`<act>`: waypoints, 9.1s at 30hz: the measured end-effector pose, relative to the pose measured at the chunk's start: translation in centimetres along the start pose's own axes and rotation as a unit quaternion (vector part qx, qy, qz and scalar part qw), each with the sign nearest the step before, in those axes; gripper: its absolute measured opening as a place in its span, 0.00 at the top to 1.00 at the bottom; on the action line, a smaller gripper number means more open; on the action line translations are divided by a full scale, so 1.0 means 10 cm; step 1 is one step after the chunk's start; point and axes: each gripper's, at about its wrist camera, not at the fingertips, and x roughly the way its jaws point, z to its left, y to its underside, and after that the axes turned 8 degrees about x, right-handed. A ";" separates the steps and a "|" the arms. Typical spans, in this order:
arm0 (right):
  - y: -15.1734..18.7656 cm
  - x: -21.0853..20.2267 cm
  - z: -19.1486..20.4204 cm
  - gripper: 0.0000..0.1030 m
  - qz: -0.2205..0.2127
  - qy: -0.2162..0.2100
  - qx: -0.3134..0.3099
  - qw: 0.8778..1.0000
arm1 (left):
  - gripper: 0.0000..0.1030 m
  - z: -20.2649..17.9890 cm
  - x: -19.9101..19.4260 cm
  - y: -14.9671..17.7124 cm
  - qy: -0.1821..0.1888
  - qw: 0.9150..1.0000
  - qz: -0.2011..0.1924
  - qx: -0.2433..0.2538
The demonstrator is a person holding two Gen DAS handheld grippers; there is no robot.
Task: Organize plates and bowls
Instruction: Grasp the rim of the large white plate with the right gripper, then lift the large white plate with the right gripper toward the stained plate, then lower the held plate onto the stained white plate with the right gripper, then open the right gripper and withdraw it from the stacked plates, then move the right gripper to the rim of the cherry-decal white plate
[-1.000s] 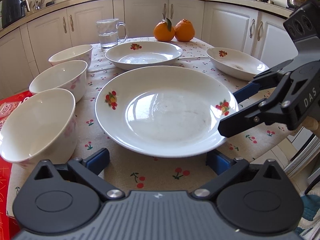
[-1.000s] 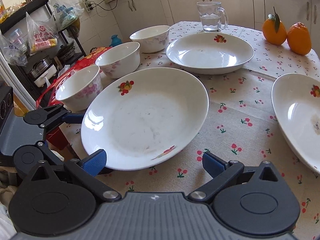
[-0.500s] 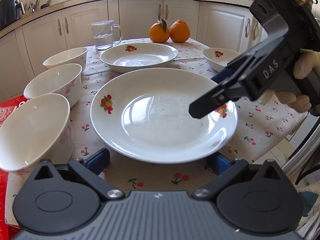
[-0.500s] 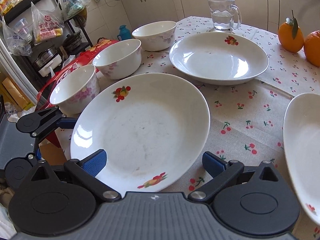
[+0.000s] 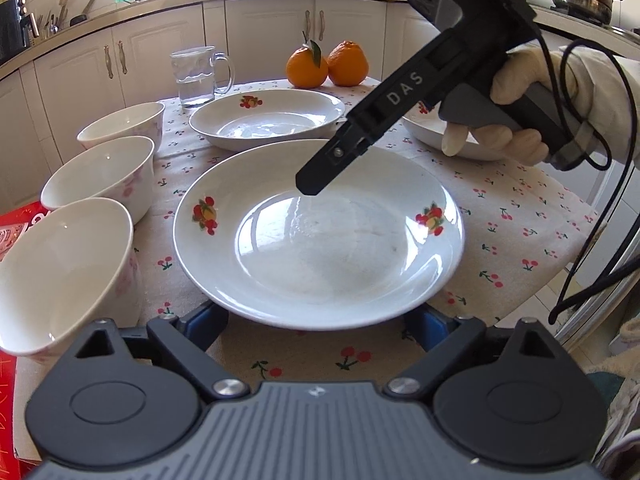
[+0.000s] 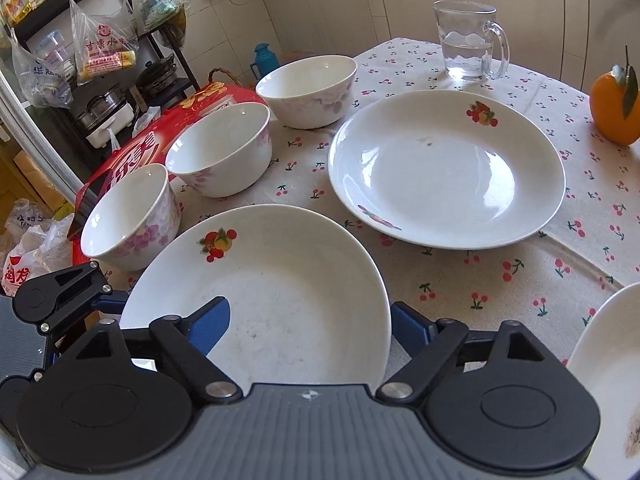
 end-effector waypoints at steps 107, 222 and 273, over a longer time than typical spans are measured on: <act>0.52 -1.47 -1.59 0.21 -0.104 0.081 0.122 0.984 | 0.14 -0.77 1.07 -1.55 0.150 0.974 -0.013 0.168; 1.09 -1.69 -0.75 0.00 -0.148 0.199 0.135 0.959 | 0.11 -0.60 0.81 -1.30 0.095 0.990 -0.042 0.095; -0.94 -0.25 -0.73 0.00 -0.015 0.103 -0.037 0.994 | 0.01 0.36 1.33 -1.02 -0.080 0.994 0.002 -0.070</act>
